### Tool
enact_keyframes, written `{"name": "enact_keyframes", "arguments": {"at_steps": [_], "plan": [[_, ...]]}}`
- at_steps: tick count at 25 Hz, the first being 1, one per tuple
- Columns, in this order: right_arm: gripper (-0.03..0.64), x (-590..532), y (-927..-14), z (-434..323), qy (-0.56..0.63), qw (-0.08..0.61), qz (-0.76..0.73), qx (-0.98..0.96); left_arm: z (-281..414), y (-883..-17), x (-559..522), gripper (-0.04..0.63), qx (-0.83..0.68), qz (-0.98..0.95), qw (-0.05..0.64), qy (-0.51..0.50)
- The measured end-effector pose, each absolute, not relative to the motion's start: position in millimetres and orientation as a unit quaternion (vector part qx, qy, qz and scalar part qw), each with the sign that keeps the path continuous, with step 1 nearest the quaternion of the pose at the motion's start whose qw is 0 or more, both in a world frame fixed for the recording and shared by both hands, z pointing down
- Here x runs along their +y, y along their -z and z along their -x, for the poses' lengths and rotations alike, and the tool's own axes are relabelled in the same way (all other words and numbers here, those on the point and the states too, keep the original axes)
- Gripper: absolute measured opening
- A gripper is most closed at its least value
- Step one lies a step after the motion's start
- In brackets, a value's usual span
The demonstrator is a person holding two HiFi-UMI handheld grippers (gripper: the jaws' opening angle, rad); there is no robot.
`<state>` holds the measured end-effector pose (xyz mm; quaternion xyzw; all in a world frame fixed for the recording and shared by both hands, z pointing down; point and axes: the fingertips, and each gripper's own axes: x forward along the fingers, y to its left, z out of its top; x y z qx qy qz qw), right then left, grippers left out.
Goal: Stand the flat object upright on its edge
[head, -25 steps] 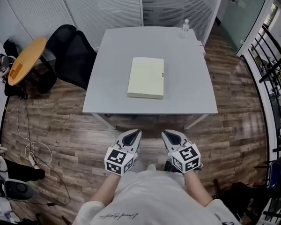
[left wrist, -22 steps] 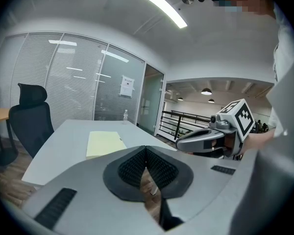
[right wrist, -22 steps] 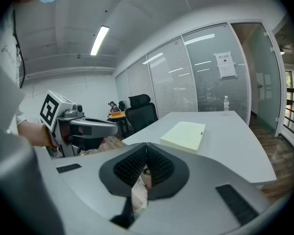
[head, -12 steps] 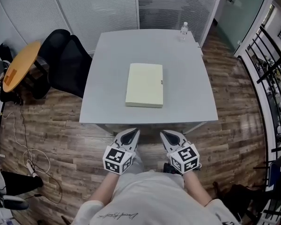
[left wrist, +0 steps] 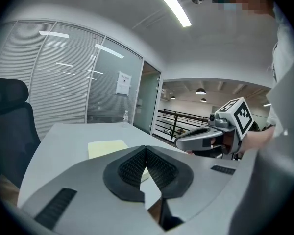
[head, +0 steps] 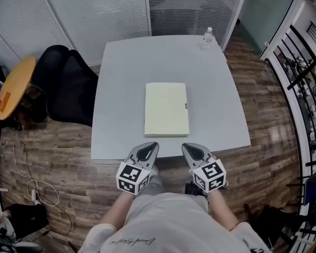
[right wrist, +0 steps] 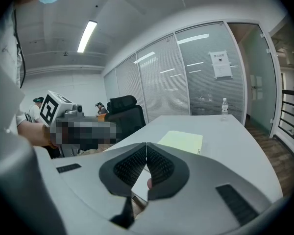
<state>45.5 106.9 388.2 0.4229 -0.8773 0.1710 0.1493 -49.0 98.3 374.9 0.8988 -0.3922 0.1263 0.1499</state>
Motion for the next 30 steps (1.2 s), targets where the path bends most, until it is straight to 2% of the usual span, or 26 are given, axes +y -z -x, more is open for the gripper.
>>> {"name": "enact_keyframes", "arguments": {"at_steps": [15, 30], "plan": [[0.025, 14.2, -391.3, -18.2, -0.174, 0.144, -0.475, -0.851, 83.2, -381.8, 3.4, 0.012, -0.341, -0.919, 0.142, -0.135], [0.025, -5.6, -388.1, -13.5, -0.176, 0.155, -0.485, -0.842, 97.5, -385.8, -17.8, 0.012, -0.341, -0.917, 0.167, -0.125]]}}
